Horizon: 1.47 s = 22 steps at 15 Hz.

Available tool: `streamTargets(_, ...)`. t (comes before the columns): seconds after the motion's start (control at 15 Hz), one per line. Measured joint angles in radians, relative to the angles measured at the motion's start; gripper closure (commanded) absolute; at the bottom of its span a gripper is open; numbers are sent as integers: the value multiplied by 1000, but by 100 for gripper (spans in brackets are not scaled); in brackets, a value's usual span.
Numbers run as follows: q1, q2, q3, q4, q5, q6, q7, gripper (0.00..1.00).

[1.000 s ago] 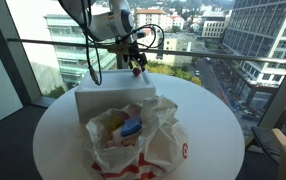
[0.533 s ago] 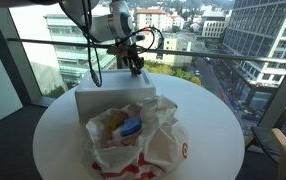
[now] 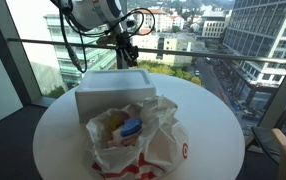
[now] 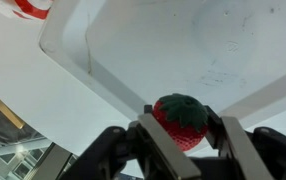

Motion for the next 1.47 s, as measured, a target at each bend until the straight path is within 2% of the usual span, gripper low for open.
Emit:
streamTargets(0.2, 4, -118, -13, -149, -11, -53, 138, 75)
streamTargets(0.47, -8, -257, -8, -365, -11, -67, 330, 75)
streamTargets(0.87, -69, -451, 19, -702, -12, -59, 528, 75)
streamTargets(1.0, -108, -508, 24, -819, -32, -11, 553, 75)
streamTargets(1.2, -186, -568, 23, -990, -106, 154, 566, 75)
streamTargets(1.27, -210, -576, 23, -1029, -136, 215, 566, 25)
streamTargets(1.33, -229, -579, 23, -1058, -166, 268, 566, 25)
streamTargets(1.47, -250, -584, 24, -1096, -215, 360, 567, 11)
